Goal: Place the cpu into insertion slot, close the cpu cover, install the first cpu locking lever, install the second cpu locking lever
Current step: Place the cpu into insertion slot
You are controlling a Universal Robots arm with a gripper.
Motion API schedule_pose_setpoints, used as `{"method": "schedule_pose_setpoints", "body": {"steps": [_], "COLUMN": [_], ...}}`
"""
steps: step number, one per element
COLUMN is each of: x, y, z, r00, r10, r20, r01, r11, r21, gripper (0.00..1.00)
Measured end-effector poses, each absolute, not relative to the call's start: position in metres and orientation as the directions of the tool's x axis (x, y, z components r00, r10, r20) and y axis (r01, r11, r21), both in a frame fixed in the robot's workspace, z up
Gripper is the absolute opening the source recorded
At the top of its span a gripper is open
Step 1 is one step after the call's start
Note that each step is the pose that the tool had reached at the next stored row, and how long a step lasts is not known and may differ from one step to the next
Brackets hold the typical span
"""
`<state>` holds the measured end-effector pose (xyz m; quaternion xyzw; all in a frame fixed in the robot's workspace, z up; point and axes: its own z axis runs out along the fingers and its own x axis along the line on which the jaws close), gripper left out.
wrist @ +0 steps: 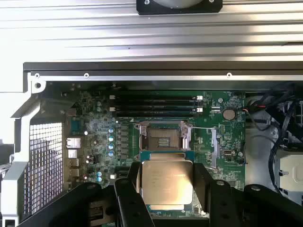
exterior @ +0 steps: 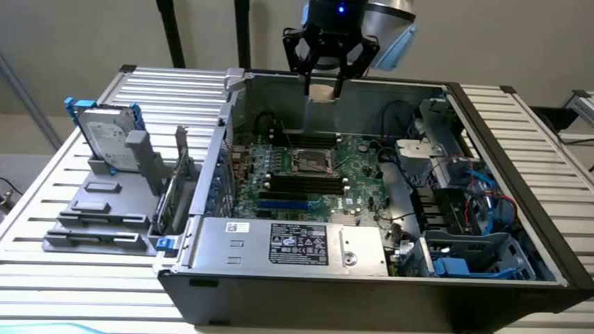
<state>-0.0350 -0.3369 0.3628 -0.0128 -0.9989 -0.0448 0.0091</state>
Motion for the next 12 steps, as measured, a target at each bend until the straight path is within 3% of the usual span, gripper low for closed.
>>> {"method": "schedule_pose_setpoints", "body": {"steps": [12], "x": [-0.0350], "y": [-0.3369], "z": [0.3629], "r00": [-1.000], "r10": [0.025], "r20": [0.019], "r01": [0.026], "r11": [0.996], "r21": [0.089], "gripper": [0.55]}}
